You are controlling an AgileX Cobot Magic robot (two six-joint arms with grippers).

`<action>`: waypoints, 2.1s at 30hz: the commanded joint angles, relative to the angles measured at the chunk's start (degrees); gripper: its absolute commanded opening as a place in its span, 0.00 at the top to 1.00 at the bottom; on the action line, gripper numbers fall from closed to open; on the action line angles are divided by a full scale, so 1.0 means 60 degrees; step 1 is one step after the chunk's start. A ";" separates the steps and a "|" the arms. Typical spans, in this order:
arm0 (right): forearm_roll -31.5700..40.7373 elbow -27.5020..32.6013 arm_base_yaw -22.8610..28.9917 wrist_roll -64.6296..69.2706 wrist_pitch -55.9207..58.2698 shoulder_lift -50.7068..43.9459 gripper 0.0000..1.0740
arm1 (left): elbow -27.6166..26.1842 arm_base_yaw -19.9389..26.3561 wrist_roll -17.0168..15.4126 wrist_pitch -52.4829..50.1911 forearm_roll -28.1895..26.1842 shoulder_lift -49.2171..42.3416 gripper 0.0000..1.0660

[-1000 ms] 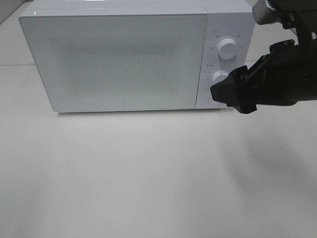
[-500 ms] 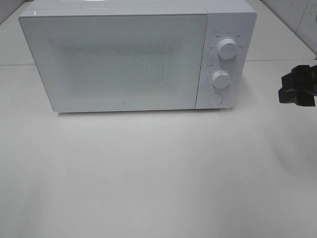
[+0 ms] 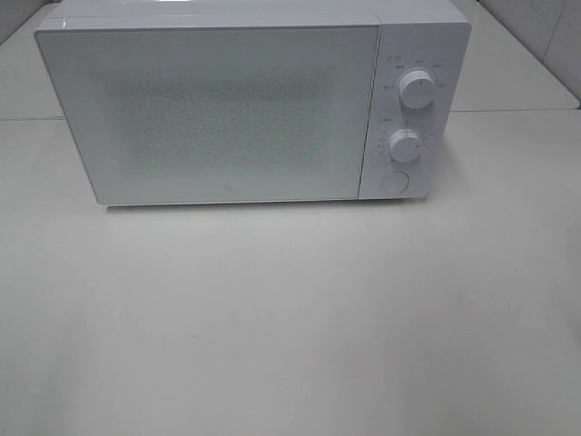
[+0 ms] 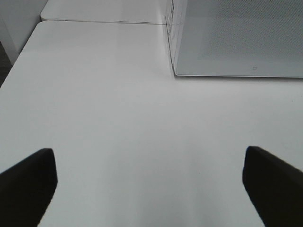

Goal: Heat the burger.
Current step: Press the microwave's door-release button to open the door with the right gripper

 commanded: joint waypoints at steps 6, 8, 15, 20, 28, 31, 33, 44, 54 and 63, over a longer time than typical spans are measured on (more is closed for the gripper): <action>0.0516 0.0516 -0.0067 -0.0344 0.1671 -0.3657 0.29 | -0.0019 0.0010 -0.0076 0.0038 -0.0019 -0.0095 0.05; 0.0554 0.0563 -0.0067 -0.0363 0.1757 -0.4163 0.29 | -0.0019 0.0010 -0.0076 0.0038 -0.0019 -0.0095 0.05; 0.0554 0.1394 -0.0067 -0.0487 0.1623 -0.7544 0.29 | -0.0019 0.0010 -0.0076 0.0038 -0.0019 -0.0095 0.05; 0.0611 0.1547 -0.0067 -0.0592 0.1585 -0.8575 0.29 | -0.0019 0.0010 -0.0076 0.0038 -0.0019 -0.0095 0.05; 0.0621 0.1681 -0.0057 -0.0640 0.1748 -0.9721 0.29 | -0.0019 0.0010 -0.0076 0.0038 -0.0019 -0.0095 0.05; 0.0621 0.1681 -0.0048 -0.0640 0.1748 -0.9893 0.29 | -0.0019 0.0010 -0.0076 0.0038 -0.0019 -0.0095 0.05; 0.0621 0.1681 -0.0029 -0.0621 0.1748 -0.9893 0.29 | -0.0019 0.0010 -0.0076 0.0038 -0.0019 -0.0086 0.05; 0.0621 0.1681 -0.0029 -0.0621 0.1738 -0.9893 0.29 | -0.0019 0.0010 -0.0076 0.0038 -0.0019 -0.0086 0.05; 0.0621 0.1681 -0.0029 -0.0611 0.1738 -0.9893 0.29 | -0.0019 0.0010 -0.0076 0.0038 -0.0019 -0.0086 0.05; 0.0621 0.1681 -0.0029 -0.0611 0.1738 -0.9893 0.29 | -0.0019 0.0010 -0.0076 0.0038 -0.0019 -0.0086 0.05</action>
